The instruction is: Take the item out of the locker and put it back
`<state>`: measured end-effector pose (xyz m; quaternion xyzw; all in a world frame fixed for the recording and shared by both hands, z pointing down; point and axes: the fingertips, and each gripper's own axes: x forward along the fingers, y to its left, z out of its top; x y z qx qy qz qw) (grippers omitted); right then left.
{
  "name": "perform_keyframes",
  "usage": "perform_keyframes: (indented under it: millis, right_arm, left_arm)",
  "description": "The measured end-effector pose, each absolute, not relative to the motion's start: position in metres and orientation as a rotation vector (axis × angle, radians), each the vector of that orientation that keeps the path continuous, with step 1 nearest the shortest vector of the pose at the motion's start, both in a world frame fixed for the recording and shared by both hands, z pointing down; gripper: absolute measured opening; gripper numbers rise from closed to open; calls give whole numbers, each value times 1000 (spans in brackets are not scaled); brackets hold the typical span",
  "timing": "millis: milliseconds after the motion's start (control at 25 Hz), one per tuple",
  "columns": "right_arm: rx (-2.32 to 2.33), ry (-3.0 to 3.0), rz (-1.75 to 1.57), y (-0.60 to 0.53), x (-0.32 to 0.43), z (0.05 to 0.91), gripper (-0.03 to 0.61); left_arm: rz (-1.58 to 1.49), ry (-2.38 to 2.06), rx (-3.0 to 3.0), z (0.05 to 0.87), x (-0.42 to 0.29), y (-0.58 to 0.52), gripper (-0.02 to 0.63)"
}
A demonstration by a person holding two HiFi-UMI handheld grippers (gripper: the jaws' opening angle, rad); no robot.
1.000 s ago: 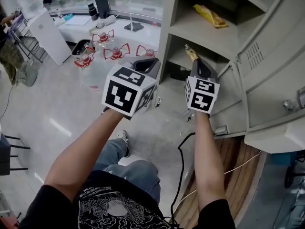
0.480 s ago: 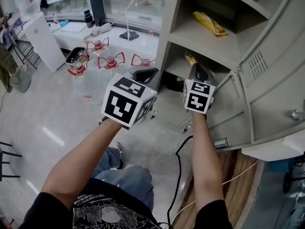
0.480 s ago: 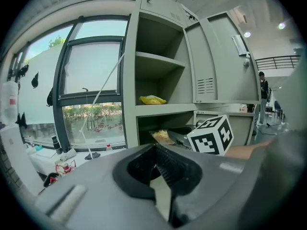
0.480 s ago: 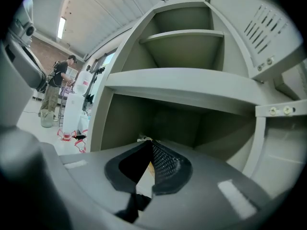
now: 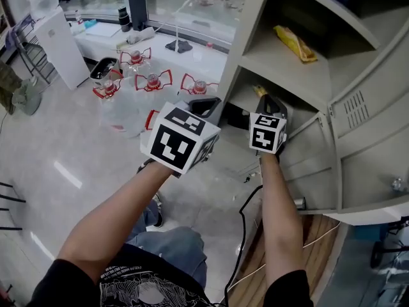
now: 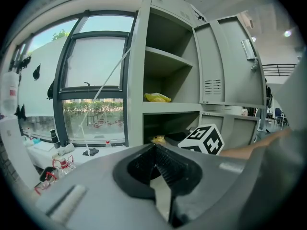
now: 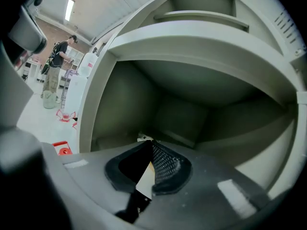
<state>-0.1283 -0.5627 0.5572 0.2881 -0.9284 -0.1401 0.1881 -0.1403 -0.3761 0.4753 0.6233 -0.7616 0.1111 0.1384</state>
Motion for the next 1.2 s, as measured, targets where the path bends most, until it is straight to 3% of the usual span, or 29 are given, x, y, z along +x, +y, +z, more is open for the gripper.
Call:
perform_keyframes:
  millis: [1200]
  right_arm:
    - [721, -2523, -144, -584, -144, 626, 40]
  left_arm:
    - [286, -2239, 1765, 474, -170, -396, 2]
